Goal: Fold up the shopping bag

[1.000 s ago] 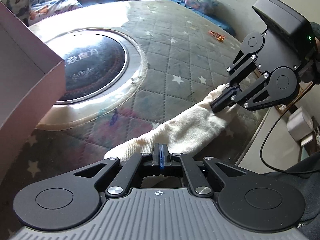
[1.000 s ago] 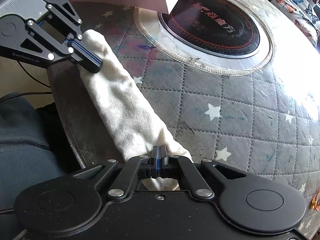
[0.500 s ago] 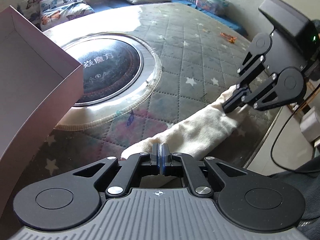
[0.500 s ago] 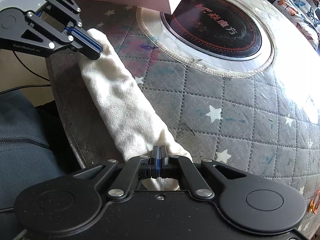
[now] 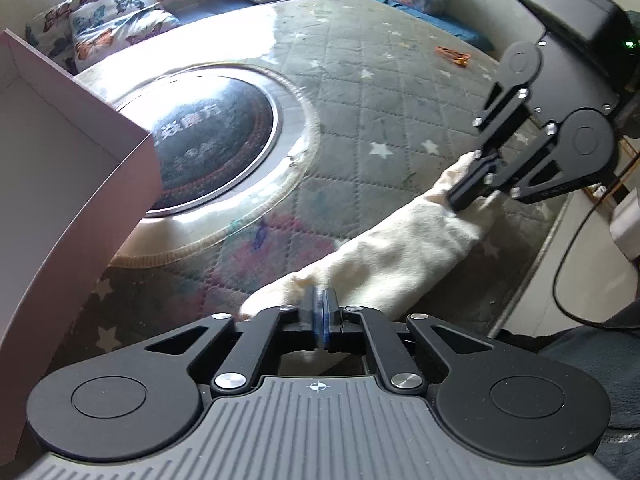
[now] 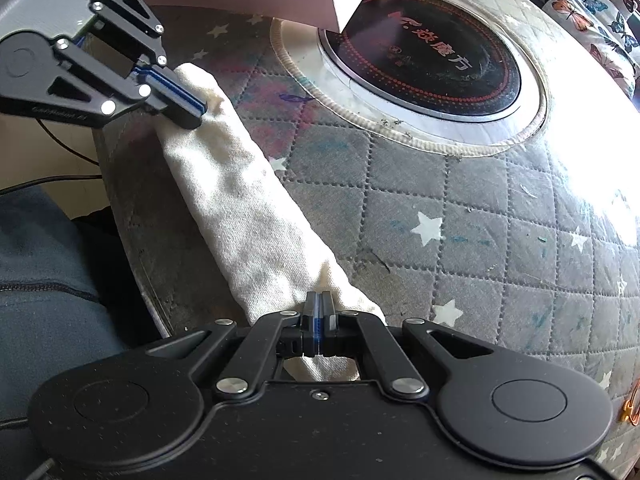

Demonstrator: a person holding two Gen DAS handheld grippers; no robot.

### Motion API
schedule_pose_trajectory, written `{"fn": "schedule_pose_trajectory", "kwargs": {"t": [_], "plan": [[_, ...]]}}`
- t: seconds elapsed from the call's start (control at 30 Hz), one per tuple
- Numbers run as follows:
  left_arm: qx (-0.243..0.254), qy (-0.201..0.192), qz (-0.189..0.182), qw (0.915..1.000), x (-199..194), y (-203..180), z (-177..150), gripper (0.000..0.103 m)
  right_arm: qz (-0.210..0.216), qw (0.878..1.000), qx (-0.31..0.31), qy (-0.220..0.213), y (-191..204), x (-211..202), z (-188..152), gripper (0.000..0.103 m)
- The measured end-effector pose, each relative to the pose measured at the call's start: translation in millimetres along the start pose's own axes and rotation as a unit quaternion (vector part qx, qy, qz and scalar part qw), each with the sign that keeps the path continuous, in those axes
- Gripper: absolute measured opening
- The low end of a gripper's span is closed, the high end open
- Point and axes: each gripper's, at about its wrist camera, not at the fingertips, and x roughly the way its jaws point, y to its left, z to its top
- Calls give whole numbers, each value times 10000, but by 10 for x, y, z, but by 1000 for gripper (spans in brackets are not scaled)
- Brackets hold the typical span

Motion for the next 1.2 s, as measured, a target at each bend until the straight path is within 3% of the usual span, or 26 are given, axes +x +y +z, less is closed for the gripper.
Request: {"fn": "schedule_pose_trajectory", "kwargs": {"t": [0.43,0.6,0.67,0.8,1.1,1.2], "plan": [[167,36,-110,9998,151,-69,46,4,-12,9997,-111,-202,33,6,70,2],[782,-134,-378,9961,44,-280,29,14,34,9997,-94,-204,15,13,95,2],[1203,-171,-440,9916,42,-403,9,20,42,9998,-98,-192,14,22,104,2],[1869,-121,-394,9815,122,-570,-33,23,57,9998,-108,-173,5,31,111,2],[2899,-147,-32,9569,223,-727,-128,29,56,9998,-131,-152,8,32,109,2],[3254,-148,6,9455,232,-769,-181,35,60,9998,-130,-147,8,30,111,2]]}}
